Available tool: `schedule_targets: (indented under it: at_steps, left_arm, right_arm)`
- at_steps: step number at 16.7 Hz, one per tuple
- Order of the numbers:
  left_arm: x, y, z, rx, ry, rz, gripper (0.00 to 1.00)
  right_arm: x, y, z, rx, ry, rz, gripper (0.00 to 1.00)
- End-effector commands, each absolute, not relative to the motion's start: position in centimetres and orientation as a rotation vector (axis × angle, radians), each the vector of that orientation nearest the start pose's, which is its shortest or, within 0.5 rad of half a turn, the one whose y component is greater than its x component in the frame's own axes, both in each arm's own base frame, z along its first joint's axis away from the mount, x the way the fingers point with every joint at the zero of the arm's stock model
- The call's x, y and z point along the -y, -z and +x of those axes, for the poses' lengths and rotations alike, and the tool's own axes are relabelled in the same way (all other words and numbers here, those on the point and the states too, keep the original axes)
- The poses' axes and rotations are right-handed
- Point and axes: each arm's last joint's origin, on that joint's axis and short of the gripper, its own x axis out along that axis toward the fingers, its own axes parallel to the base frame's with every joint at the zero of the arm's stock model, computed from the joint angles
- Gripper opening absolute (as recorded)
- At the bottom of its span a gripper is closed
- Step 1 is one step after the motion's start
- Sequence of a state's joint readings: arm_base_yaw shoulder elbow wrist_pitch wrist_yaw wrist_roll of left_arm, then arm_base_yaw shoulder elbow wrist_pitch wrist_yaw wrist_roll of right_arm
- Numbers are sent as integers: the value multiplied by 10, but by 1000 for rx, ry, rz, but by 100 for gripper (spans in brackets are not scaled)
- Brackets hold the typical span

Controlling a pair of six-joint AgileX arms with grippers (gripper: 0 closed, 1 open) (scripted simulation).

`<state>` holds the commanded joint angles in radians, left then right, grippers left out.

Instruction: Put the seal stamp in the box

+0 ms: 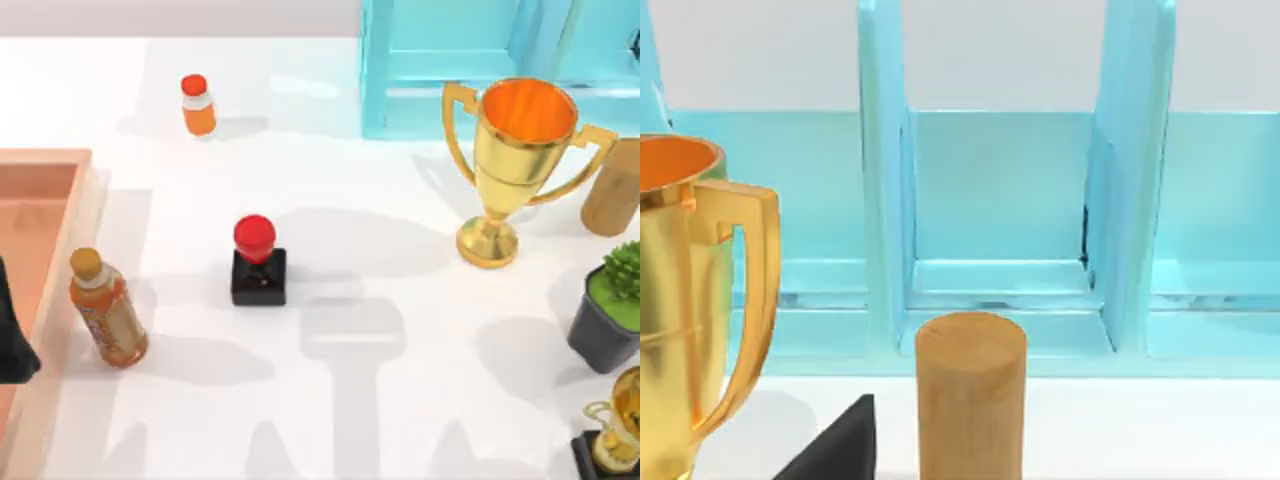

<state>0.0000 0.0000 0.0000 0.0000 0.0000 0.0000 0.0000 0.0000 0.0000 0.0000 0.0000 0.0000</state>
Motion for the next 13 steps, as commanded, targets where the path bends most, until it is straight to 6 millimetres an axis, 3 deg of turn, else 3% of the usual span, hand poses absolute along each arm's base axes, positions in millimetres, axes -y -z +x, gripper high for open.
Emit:
schedule_targets:
  at_steps: [3, 6, 10, 13]
  left_arm:
    - [2, -162, 106, -3, 4, -6, 100]
    - [5, -180, 105, -48, 35, -52, 100]
    - [12, -228, 112, -195, 96, -116, 100]
    - [21, -278, 134, -341, 137, -149, 100]
  right_arm:
    - [1, -160, 106, 0, 0, 0, 100]
    - [1, -160, 106, 0, 0, 0, 100]
    - [1, -160, 106, 0, 0, 0, 100]
    - [1, -160, 106, 0, 0, 0, 100]
